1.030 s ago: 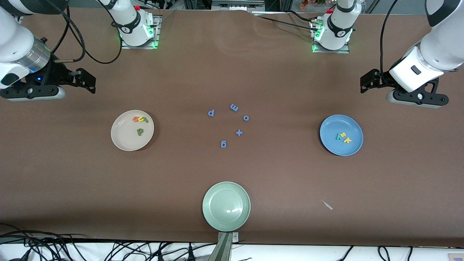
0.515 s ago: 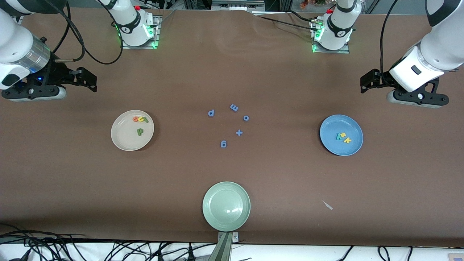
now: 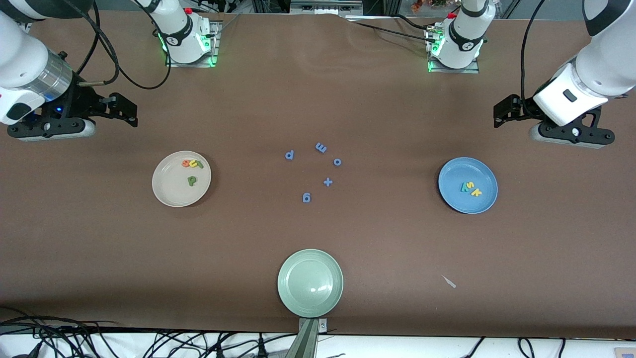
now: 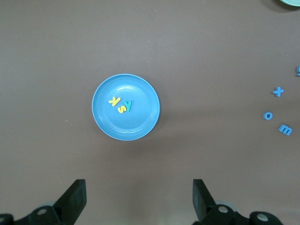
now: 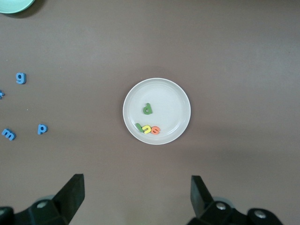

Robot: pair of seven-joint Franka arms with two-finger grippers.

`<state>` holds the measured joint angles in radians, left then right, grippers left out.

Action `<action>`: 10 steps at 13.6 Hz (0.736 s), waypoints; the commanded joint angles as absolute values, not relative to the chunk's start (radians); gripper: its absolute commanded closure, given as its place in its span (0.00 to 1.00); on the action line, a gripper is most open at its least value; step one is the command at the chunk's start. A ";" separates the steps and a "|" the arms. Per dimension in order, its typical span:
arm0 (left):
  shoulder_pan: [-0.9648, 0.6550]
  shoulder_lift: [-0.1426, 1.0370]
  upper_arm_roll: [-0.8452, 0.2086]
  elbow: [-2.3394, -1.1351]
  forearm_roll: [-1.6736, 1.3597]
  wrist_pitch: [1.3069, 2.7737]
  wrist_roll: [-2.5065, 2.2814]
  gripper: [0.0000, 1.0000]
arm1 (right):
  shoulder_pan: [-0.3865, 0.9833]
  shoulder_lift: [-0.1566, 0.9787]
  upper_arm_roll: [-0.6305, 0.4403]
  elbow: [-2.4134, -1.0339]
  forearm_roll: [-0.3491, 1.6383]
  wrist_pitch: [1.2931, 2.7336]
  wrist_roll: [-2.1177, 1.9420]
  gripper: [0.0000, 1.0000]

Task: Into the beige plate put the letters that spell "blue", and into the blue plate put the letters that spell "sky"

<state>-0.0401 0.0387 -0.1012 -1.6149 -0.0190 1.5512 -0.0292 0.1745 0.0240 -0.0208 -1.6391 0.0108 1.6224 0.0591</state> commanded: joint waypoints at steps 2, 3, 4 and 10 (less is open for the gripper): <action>-0.038 0.052 -0.100 -1.582 -0.017 1.531 -0.014 0.00 | 0.170 0.038 -0.021 -1.605 0.020 1.595 0.040 0.00; -0.038 0.052 -0.100 -1.582 -0.017 1.531 -0.014 0.00 | 0.170 0.038 -0.021 -1.605 0.020 1.595 0.040 0.00; -0.037 0.052 -0.100 -1.582 -0.017 1.531 -0.014 0.00 | 0.170 0.038 -0.021 -1.605 0.021 1.595 0.040 0.00; -0.038 0.052 -0.100 -1.582 -0.017 1.531 -0.014 0.00 | 0.166 0.037 -0.026 -1.605 0.018 1.588 0.029 0.00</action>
<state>-0.0394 0.0388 -0.1002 -1.6148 -0.0190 1.5512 -0.0292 0.1729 0.0278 -0.0244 -1.6356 0.0107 1.6165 0.0576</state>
